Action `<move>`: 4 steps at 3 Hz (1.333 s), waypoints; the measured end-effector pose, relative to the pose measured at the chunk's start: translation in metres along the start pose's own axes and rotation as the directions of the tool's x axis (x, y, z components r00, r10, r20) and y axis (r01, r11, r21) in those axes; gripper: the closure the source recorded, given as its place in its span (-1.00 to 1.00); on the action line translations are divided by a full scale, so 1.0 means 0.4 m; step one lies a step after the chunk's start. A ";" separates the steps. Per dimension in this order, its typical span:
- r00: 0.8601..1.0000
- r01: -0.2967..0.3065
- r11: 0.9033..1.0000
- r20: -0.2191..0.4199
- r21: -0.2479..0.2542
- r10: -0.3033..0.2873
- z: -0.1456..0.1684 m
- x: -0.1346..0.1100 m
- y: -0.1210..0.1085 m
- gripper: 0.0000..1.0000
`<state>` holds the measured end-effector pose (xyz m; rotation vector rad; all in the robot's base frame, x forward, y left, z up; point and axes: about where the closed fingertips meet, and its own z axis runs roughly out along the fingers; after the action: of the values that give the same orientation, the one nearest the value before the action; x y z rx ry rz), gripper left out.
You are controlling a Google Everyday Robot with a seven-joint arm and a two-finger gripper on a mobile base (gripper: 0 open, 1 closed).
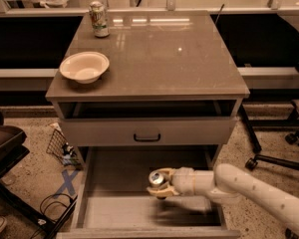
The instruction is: Pick redbull can from middle drawer and place on counter
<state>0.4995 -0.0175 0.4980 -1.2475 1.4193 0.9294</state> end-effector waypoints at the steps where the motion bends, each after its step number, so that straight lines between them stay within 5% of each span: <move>1: 0.999 0.023 0.999 -0.040 0.035 -0.022 -0.084 -0.115 -0.005 1.00; 4: 0.995 -0.100 0.994 0.028 0.051 0.098 -0.302 -0.489 -0.184 1.00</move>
Offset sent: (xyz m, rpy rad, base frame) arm 0.0400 -0.0775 0.1887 -0.0439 0.0211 -0.1118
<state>0.5457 -0.1025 0.7192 -1.1314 1.4872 0.9655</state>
